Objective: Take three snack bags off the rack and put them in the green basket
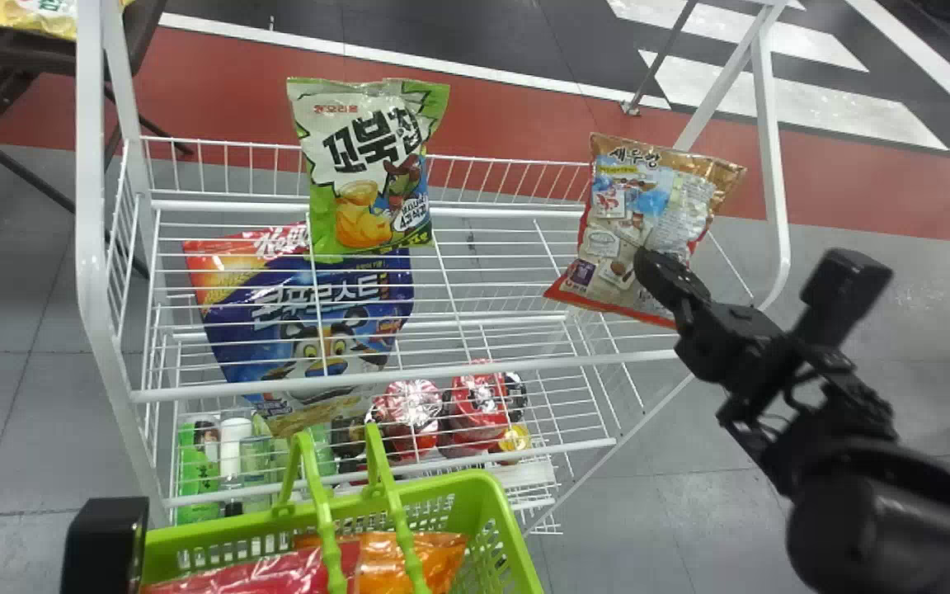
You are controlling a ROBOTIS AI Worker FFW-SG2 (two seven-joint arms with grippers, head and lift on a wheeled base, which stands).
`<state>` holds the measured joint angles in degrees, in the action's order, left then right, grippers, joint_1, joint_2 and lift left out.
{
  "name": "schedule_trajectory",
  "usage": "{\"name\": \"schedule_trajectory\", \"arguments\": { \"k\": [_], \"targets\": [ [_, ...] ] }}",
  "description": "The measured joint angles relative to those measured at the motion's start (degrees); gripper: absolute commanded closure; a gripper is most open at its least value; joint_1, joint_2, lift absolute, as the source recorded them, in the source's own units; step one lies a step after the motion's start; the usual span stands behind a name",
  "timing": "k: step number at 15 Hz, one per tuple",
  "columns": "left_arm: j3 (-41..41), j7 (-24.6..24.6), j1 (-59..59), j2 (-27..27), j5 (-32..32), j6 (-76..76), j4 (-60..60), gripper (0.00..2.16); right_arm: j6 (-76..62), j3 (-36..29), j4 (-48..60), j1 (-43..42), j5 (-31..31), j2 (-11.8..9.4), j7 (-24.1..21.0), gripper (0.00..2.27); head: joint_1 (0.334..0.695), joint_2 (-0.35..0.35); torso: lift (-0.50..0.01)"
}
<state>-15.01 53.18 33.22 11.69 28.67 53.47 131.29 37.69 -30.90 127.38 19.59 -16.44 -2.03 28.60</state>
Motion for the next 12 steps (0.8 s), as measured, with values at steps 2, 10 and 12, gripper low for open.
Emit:
{"name": "schedule_trajectory", "arguments": {
  "k": [2,10,12],
  "targets": [
    [-0.15,0.0,0.0,-0.17,-0.21,-0.07,0.02,0.92,4.41,-3.58,6.88,6.8,-7.57,1.72,2.2,2.25,0.695,-0.35,-0.02],
    [2.34,2.4,2.18,-2.76,-0.67,-1.74,0.71,0.92,44.07,-9.31,11.82,14.41,-26.1,2.03,15.14,2.25,0.695,-0.35,-0.02],
    [2.36,2.47,2.28,-3.29,-1.25,-1.71,0.71,0.92,50.61,-9.21,13.48,15.29,-27.76,2.03,16.05,2.25,0.695,-0.35,-0.02]
  ]
}}
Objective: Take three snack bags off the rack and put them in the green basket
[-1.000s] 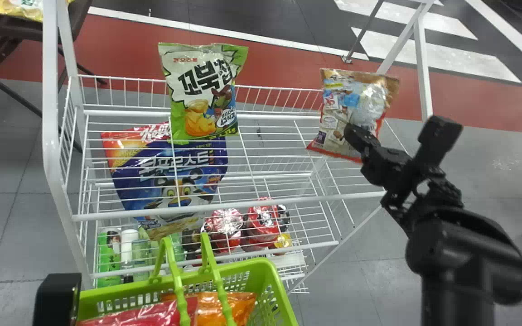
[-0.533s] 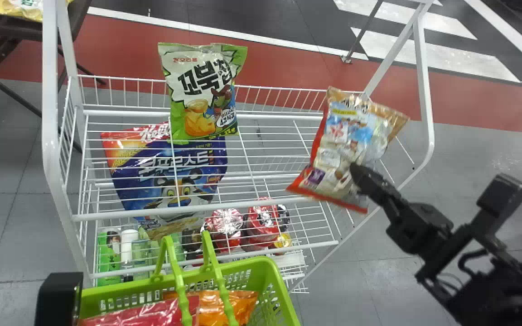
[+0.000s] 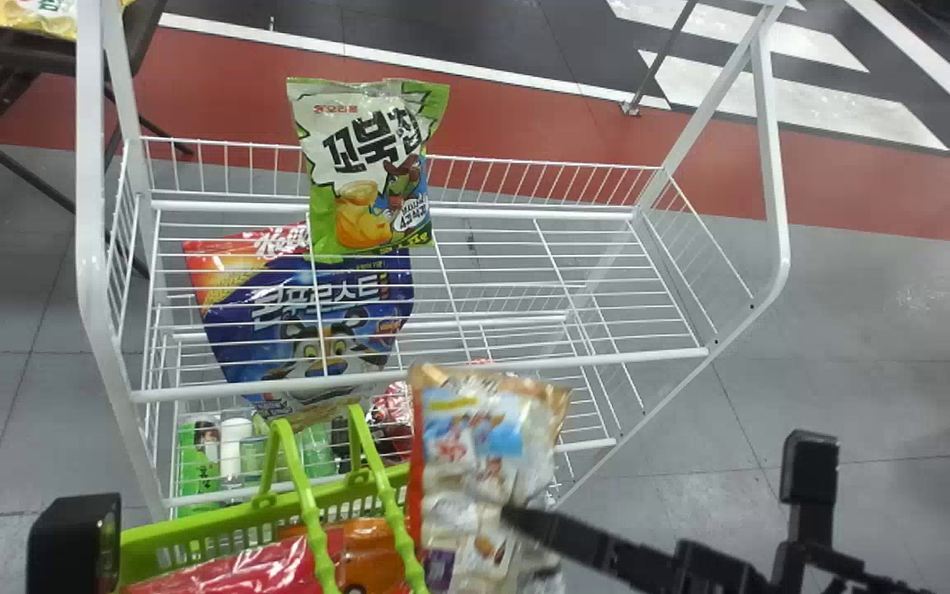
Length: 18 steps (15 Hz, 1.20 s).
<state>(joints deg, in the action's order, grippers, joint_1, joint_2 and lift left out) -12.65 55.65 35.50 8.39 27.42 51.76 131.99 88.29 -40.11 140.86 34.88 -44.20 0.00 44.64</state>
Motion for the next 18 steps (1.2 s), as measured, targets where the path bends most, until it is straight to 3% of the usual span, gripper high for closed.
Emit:
{"name": "schedule_trajectory", "arguments": {
  "k": [5,8,9,10,11,12,15,18],
  "targets": [
    [-0.31,0.23,0.01,-0.27,-0.61,-0.12,0.1,0.92,1.31,4.04,0.55,2.14,-1.28,0.0,1.38,2.25,0.695,-0.35,-0.02],
    [-0.25,0.79,0.39,-0.3,-0.71,-0.2,0.54,0.92,1.32,6.66,-0.59,2.56,2.81,-0.25,-0.85,2.25,0.695,-0.35,-0.02],
    [-0.16,0.97,0.6,-0.31,-0.71,-0.26,0.82,0.92,1.32,7.34,-1.47,2.7,4.5,-0.86,-1.81,2.14,0.695,-0.35,-0.02],
    [-0.11,1.07,0.75,-0.31,-0.71,-0.32,1.06,0.92,1.32,7.64,-2.22,2.86,5.71,-1.56,-2.31,1.56,0.695,-0.35,-0.02],
    [-0.1,1.12,0.84,-0.32,-0.7,-0.39,1.14,0.92,1.32,7.62,-2.52,2.99,6.17,-2.23,-2.34,0.28,0.695,-0.35,-0.02],
    [-0.11,1.13,0.87,-0.34,-0.71,-0.44,1.18,0.92,1.32,7.49,-2.2,3.14,6.21,-2.59,-2.02,0.0,0.695,-0.35,-0.02],
    [-0.19,1.13,0.89,-0.4,-0.83,-0.47,1.21,0.92,1.32,7.23,1.43,3.65,6.22,-2.78,-0.91,0.05,0.695,-0.35,-0.02],
    [-0.42,1.06,1.27,-0.58,-1.66,-0.48,1.42,0.92,-3.68,7.86,2.91,3.88,9.21,-1.64,2.72,0.06,0.695,-0.35,-0.02]
  ]
}}
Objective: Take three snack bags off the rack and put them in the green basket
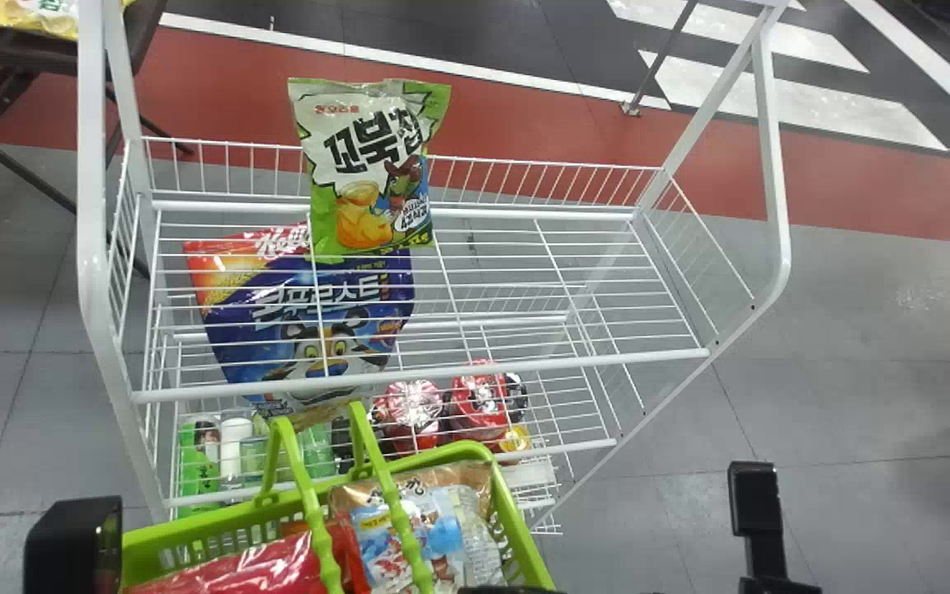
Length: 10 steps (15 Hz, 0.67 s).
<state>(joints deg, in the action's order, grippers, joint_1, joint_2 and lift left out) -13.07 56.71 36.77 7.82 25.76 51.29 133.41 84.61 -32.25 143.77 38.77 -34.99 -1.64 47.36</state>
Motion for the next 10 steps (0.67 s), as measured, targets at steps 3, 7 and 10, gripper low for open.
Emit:
{"name": "schedule_trajectory", "arguments": {
  "k": [3,7,10],
  "targets": [
    [-0.41,-0.45,0.56,-0.14,-1.54,0.15,0.48,0.92,-27.58,5.79,1.22,2.04,8.62,1.48,-0.28,0.07,0.695,-0.35,-0.02],
    [-1.4,-1.13,1.08,-0.17,-3.28,0.37,0.68,0.92,-59.95,14.96,-0.05,5.01,14.01,1.64,-8.73,0.07,0.695,-0.35,-0.02],
    [-2.2,-0.95,1.33,-0.11,-5.12,1.8,0.67,0.92,-73.21,22.93,-0.75,7.64,19.87,1.64,-18.6,0.07,0.695,-0.35,-0.02]
  ]
}}
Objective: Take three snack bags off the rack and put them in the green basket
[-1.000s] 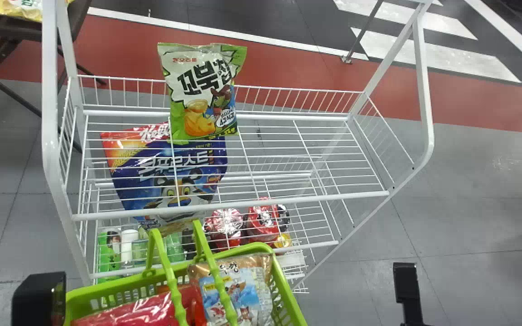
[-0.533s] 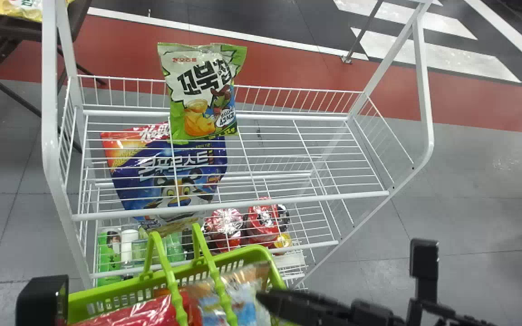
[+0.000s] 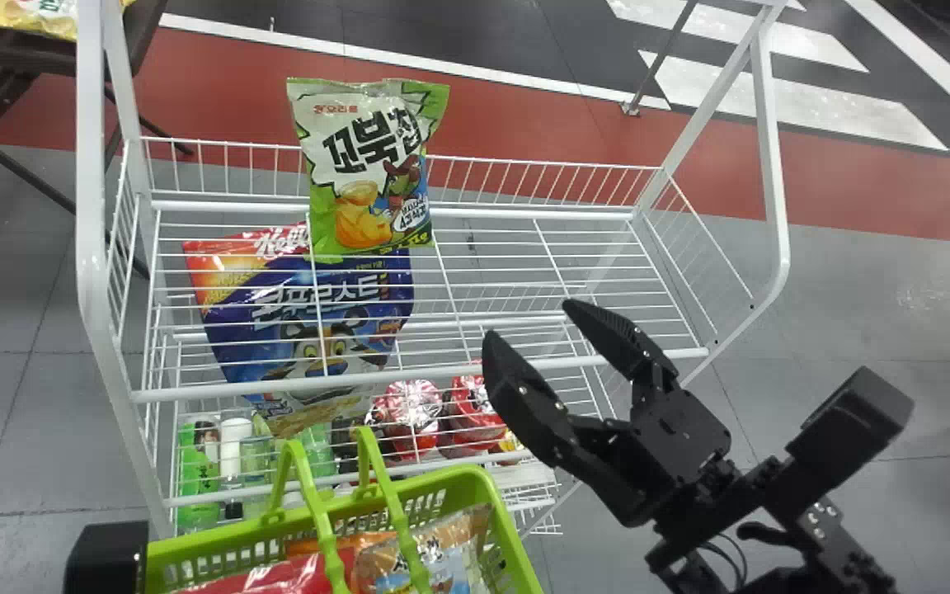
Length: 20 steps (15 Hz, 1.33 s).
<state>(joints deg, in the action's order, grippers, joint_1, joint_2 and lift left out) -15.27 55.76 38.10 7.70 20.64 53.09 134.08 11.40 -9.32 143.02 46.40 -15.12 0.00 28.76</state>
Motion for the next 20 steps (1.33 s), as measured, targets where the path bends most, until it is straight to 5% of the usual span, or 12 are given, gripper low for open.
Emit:
{"name": "schedule_trajectory", "arguments": {
  "k": [4,20],
  "targets": [
    [-1.88,0.52,-0.02,0.06,-1.64,3.4,-0.09,0.92,-4.67,7.55,-1.61,1.85,6.14,0.0,-9.36,0.07,0.695,-0.35,-0.02],
    [-3.37,0.61,0.57,0.43,-2.21,4.0,-0.3,0.92,-3.57,7.36,-5.26,0.98,5.02,0.0,-10.74,0.08,0.695,-0.35,-0.02]
  ]
}}
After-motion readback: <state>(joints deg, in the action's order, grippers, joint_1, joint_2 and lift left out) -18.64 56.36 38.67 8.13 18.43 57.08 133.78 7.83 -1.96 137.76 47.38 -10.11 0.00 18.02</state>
